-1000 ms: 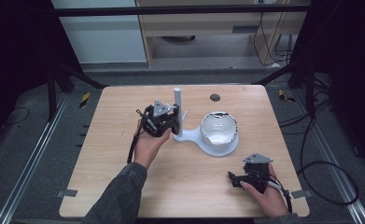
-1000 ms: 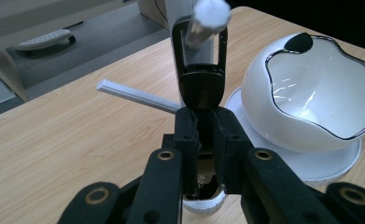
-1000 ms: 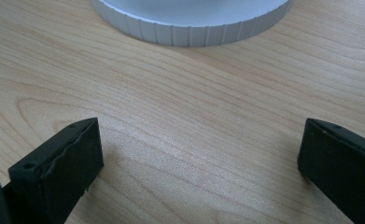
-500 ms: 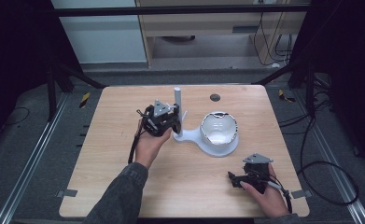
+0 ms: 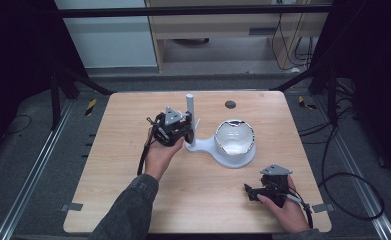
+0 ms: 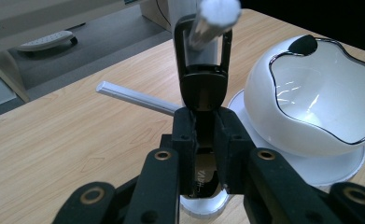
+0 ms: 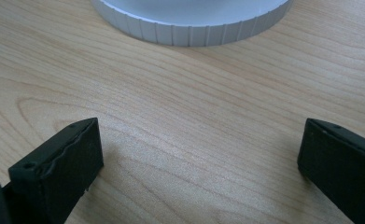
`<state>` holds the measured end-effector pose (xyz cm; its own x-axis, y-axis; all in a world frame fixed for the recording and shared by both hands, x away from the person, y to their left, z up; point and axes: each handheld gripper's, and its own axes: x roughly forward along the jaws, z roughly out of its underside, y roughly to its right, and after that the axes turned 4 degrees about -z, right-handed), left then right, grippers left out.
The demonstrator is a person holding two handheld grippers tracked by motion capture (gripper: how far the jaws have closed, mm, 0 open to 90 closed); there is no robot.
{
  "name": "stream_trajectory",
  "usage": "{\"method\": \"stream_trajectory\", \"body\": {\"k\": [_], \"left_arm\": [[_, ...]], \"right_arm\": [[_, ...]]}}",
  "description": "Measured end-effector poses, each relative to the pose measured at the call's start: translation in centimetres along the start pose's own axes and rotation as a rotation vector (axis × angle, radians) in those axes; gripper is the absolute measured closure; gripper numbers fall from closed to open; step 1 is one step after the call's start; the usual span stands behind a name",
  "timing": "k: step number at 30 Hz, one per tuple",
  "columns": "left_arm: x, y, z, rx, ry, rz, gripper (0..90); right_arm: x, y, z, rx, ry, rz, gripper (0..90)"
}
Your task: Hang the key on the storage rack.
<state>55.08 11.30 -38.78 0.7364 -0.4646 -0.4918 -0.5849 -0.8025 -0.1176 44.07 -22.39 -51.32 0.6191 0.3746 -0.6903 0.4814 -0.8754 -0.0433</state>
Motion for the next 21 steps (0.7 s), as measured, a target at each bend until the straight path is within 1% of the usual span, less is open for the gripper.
{"method": "stream_trajectory", "body": {"k": [6, 12, 17, 21], "left_arm": [[0.0, 0.1, 0.1, 0.014, 0.0, -0.002, 76.0], [-0.4, 0.0, 0.2, 0.026, 0.009, -0.014, 69.0], [-0.7, 0.0, 0.4, 0.035, 0.006, -0.017, 59.4], [-0.9, 0.1, 0.5, 0.05, 0.008, -0.03, 51.1]], "right_arm": [[0.0, 0.0, 0.0, -0.001, 0.0, 0.002, 0.4], [0.0, 0.0, 0.0, -0.001, 0.001, 0.001, 0.4], [0.0, 0.0, 0.0, -0.001, 0.0, 0.002, 0.3], [0.0, 0.0, 0.0, 0.0, 0.002, -0.001, 0.4]]}}
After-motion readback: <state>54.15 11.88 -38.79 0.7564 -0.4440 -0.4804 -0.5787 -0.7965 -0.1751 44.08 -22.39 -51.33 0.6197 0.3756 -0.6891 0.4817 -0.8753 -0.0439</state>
